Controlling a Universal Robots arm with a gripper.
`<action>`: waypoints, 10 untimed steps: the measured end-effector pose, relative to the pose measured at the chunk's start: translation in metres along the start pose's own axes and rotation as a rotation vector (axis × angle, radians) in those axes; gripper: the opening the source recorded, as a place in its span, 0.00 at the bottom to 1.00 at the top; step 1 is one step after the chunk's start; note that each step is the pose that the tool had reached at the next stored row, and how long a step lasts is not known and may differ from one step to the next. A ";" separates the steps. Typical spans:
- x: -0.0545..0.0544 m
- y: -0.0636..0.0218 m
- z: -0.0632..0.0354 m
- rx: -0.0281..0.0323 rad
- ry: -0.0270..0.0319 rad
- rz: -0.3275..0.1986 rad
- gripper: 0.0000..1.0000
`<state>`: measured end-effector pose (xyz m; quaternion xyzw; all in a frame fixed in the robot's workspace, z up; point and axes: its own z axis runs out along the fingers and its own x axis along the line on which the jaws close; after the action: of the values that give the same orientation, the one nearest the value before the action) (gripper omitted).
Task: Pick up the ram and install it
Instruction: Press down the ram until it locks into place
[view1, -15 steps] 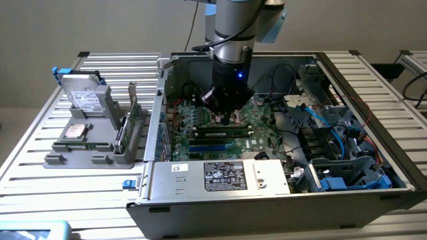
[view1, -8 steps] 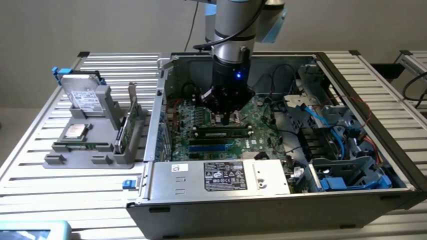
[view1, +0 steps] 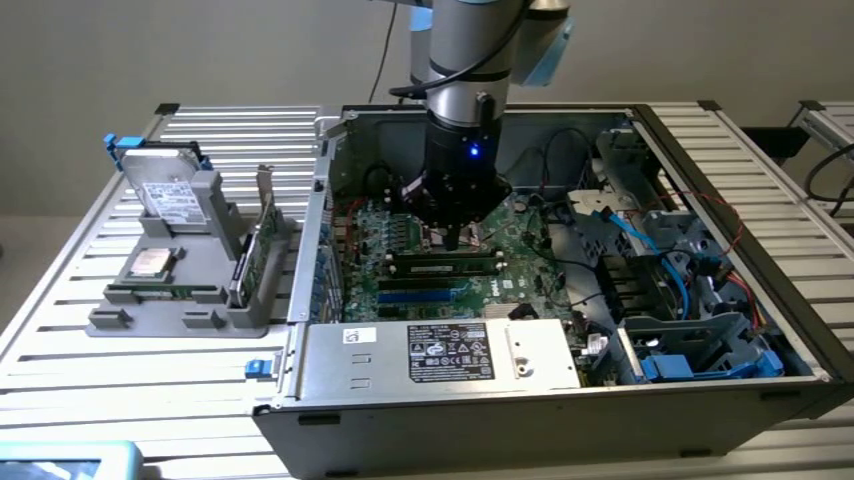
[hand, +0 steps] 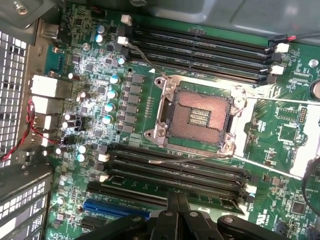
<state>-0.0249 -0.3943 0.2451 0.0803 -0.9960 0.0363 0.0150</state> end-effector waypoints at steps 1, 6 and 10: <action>0.000 0.0000 -0.0002 0.0015 -0.0005 0.008 0.11; 0.000 -0.0001 -0.0011 0.0186 0.0012 0.042 0.11; 0.000 -0.0001 -0.0011 0.0237 -0.0030 0.051 0.11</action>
<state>-0.0249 -0.3943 0.2463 0.0548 -0.9973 0.0483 0.0116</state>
